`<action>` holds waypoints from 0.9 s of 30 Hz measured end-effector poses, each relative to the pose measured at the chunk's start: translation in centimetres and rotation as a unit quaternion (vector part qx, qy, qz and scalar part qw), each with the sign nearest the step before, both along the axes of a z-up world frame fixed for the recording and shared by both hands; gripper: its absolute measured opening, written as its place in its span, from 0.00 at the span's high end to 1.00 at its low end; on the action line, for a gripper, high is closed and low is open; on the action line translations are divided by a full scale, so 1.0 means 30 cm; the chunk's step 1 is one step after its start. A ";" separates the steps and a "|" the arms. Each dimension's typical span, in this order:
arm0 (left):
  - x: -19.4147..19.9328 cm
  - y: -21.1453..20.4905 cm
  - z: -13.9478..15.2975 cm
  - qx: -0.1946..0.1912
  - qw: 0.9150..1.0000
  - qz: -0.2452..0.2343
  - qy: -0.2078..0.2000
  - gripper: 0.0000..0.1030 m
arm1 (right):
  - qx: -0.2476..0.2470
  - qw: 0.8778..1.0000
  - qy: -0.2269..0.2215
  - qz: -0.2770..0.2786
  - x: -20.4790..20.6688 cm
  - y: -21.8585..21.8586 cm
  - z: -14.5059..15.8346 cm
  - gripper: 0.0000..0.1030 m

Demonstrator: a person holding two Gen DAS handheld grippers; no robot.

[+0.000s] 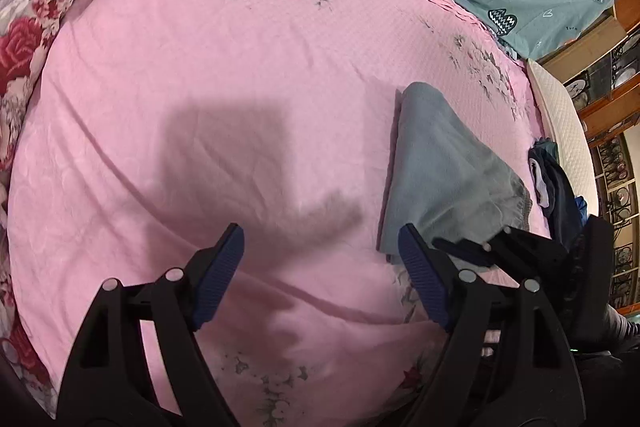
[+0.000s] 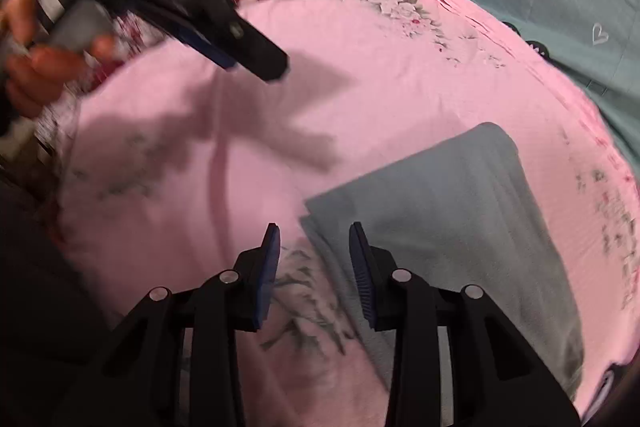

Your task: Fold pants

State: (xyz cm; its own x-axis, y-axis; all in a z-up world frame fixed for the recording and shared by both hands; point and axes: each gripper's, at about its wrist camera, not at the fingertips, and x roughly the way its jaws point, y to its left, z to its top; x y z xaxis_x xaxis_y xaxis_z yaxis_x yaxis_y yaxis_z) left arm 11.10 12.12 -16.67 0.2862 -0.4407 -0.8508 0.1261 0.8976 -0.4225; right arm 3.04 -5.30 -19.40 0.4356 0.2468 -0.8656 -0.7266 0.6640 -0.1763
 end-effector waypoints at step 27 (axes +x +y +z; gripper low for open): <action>0.085 -0.334 -0.215 -0.194 0.965 -0.075 0.162 0.71 | 0.056 0.995 -0.021 -0.085 -0.044 -0.174 0.126 0.84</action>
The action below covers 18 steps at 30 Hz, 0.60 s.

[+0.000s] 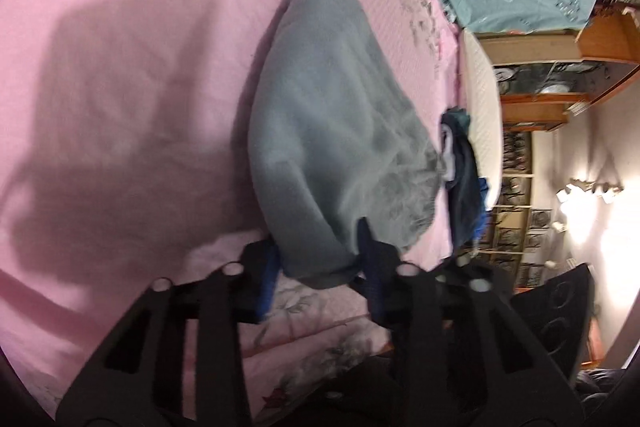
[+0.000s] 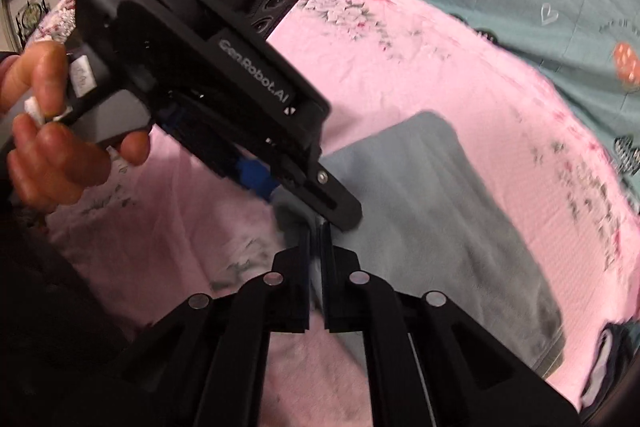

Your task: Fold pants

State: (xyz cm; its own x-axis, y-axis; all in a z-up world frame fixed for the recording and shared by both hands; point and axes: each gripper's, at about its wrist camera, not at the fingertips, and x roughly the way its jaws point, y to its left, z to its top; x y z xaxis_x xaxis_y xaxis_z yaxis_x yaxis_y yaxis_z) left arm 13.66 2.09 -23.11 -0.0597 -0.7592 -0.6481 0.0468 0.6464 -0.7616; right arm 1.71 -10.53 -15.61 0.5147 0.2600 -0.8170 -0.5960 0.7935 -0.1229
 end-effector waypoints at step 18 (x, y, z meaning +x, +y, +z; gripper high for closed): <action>-0.018 -0.016 0.023 0.092 0.995 0.031 -0.011 0.81 | 0.130 0.959 0.120 -0.222 0.242 -0.743 -0.073 0.50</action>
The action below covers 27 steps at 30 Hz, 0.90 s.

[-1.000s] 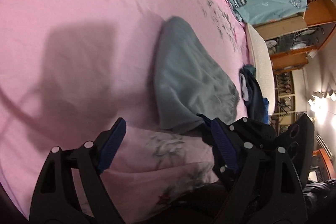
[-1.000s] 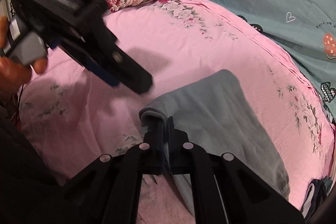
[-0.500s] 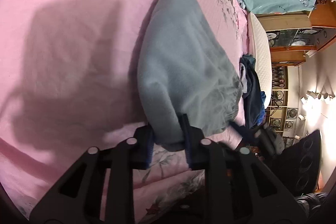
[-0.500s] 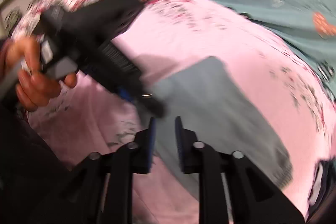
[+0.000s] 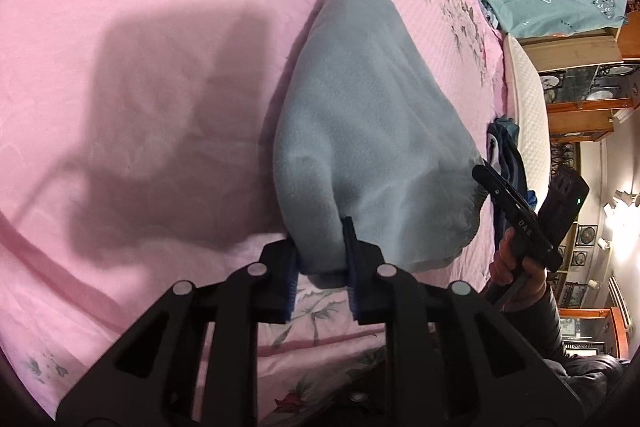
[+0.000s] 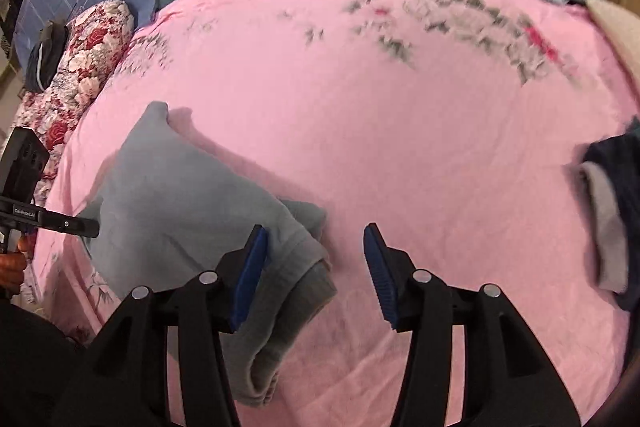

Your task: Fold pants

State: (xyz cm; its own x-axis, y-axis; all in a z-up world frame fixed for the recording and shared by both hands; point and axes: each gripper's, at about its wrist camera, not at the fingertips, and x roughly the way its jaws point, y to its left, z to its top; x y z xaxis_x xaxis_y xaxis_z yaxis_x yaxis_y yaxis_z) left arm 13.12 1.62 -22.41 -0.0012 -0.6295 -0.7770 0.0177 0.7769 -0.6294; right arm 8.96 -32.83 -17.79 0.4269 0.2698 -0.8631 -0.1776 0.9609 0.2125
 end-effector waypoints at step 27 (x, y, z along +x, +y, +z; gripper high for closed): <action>0.048 0.098 0.324 0.021 0.988 0.017 -0.155 0.91 | -0.140 0.961 -0.187 0.146 0.083 0.391 0.360 0.83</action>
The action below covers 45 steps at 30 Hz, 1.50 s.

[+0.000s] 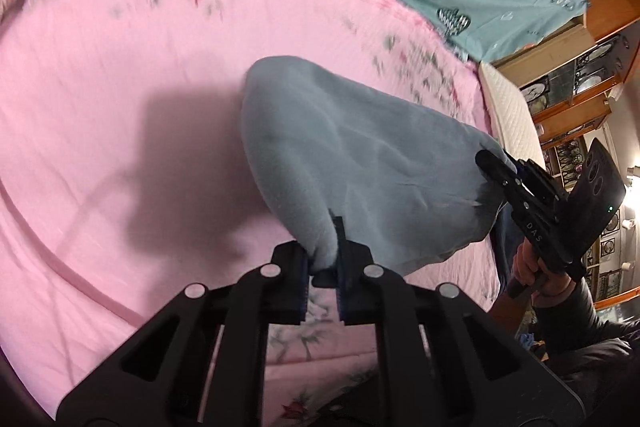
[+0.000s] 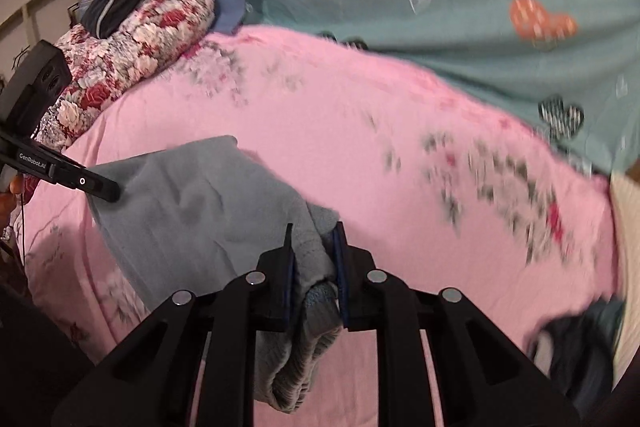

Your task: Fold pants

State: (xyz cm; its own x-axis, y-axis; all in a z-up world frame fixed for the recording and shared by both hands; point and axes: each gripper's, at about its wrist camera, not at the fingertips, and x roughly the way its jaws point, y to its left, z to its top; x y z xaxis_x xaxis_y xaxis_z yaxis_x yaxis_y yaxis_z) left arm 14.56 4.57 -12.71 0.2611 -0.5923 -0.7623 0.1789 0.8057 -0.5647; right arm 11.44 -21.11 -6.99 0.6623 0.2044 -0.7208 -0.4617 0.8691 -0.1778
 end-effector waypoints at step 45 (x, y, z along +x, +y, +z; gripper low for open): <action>0.967 0.568 -0.110 0.236 0.954 0.110 -0.146 0.26 | 0.086 0.988 0.129 -0.003 1.189 0.902 -0.296 0.55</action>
